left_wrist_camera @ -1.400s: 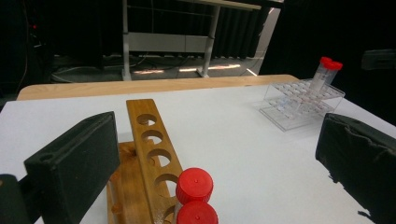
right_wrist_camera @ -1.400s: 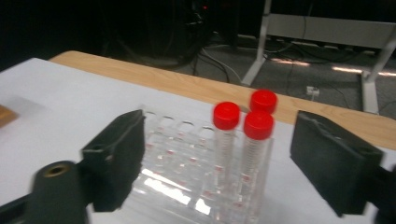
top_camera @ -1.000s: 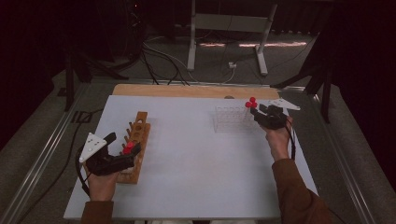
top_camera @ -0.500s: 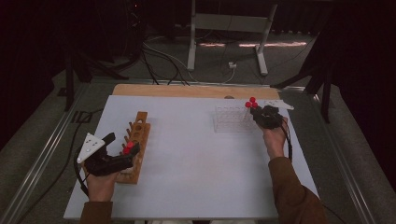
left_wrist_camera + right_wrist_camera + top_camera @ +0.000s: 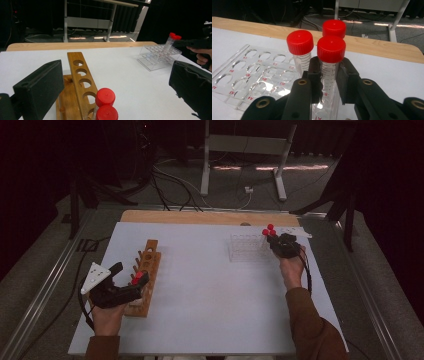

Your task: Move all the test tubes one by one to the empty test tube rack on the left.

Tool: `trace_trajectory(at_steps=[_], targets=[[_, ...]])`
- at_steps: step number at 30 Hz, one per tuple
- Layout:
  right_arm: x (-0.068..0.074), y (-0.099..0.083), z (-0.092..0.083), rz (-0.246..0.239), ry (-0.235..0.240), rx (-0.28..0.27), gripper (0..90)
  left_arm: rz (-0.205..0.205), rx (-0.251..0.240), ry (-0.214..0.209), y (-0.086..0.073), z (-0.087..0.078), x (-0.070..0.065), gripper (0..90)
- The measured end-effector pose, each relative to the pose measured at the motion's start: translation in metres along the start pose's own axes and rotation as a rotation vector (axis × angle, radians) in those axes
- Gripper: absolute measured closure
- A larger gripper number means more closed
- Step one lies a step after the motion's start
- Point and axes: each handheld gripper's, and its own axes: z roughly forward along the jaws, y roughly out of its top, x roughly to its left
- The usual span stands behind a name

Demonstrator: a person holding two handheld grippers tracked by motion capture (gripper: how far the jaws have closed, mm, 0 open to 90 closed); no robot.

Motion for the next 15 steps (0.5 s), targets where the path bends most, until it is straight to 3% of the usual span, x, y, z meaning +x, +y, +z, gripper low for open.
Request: trace_trajectory(at_steps=[15], targets=[[-0.001, 0.01, -0.014, 0.001, 0.001, -0.058, 74.5, -0.001, 0.008, -0.001, 0.0, 0.001, -0.001, 0.6]])
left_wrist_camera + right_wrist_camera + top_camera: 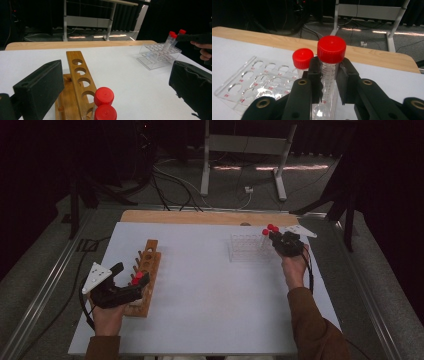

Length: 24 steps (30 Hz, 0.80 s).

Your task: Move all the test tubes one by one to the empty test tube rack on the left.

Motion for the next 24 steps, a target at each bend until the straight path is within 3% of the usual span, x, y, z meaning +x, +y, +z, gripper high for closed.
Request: trace_trajectory(at_steps=[17, 24], targets=[[-0.004, 0.021, -0.033, -0.015, 0.016, -0.096, 74.6, -0.003, 0.003, 0.004, 0.0, 0.0, 0.0, 0.6], [0.001, 0.024, -0.05, -0.03, 0.07, -0.127, 74.6, -0.007, 0.007, 0.004, 0.0, 0.0, 0.0, 0.6]])
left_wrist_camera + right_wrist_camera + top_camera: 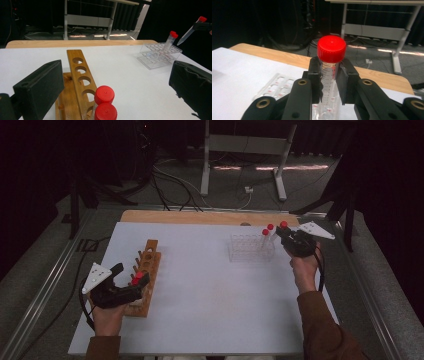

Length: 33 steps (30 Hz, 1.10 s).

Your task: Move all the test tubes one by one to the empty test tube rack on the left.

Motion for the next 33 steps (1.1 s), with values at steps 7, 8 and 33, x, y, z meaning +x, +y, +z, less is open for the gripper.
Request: trace_trajectory(at_steps=[7, 8, 33], targets=[[0.011, -0.002, -0.018, -0.018, 0.078, -0.024, 74.5, 0.012, -0.007, -0.006, 0.005, 0.002, -0.004, 0.6], [0.013, -0.003, -0.02, -0.022, 0.087, -0.024, 74.5, 0.015, -0.007, -0.006, 0.006, 0.003, -0.005, 0.6], [0.053, -0.033, -0.051, -0.056, 0.271, 0.005, 74.4, 0.124, 0.024, -0.065, 0.024, 0.031, -0.056, 1.9]])
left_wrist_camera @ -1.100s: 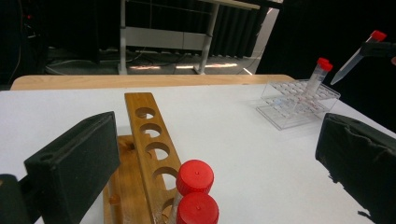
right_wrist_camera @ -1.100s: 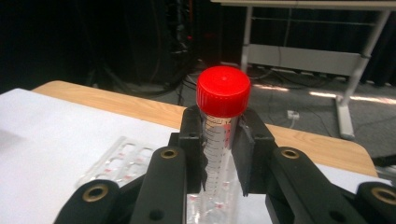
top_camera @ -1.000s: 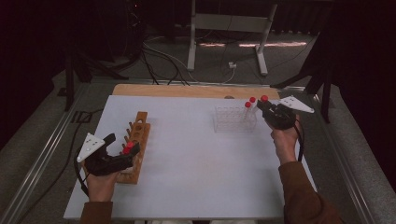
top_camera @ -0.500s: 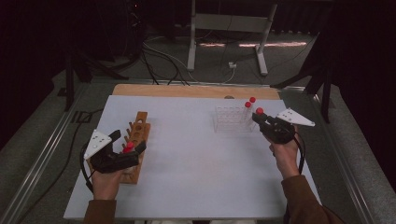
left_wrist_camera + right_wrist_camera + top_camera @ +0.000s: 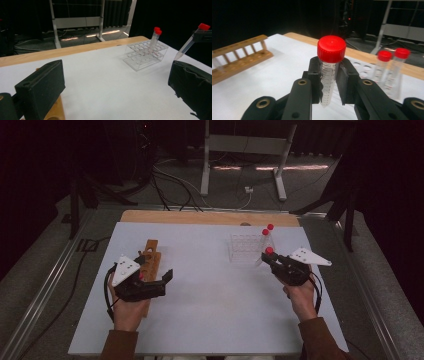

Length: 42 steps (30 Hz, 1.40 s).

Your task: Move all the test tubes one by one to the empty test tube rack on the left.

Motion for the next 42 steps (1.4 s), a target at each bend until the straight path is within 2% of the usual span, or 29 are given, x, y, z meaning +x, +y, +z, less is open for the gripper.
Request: trace_trajectory(at_steps=[9, 20, 26, 33, 40, 42], targets=[[0.017, -0.006, 0.004, -0.015, 0.048, 0.043, 74.4, 0.034, 0.016, -0.077, 0.003, 0.026, -0.031, 4.1], [0.036, -0.006, 0.008, -0.03, 0.1, 0.081, 74.3, 0.044, 0.024, -0.168, 0.01, 0.057, -0.063, 6.5], [0.048, -0.006, 0.013, -0.046, 0.135, 0.091, 74.3, 0.047, 0.022, -0.198, 0.012, 0.071, -0.076, 6.5], [0.059, -0.009, 0.019, -0.05, 0.176, 0.109, 74.3, 0.077, 0.048, -0.228, 0.015, 0.086, -0.095, 9.1], [0.069, -0.011, 0.024, -0.066, 0.203, 0.125, 74.2, 0.098, 0.072, -0.256, 0.014, 0.099, -0.109, 18.1], [0.071, -0.011, 0.025, -0.07, 0.212, 0.127, 74.2, 0.11, 0.076, -0.271, 0.013, 0.102, -0.113, 25.0]])
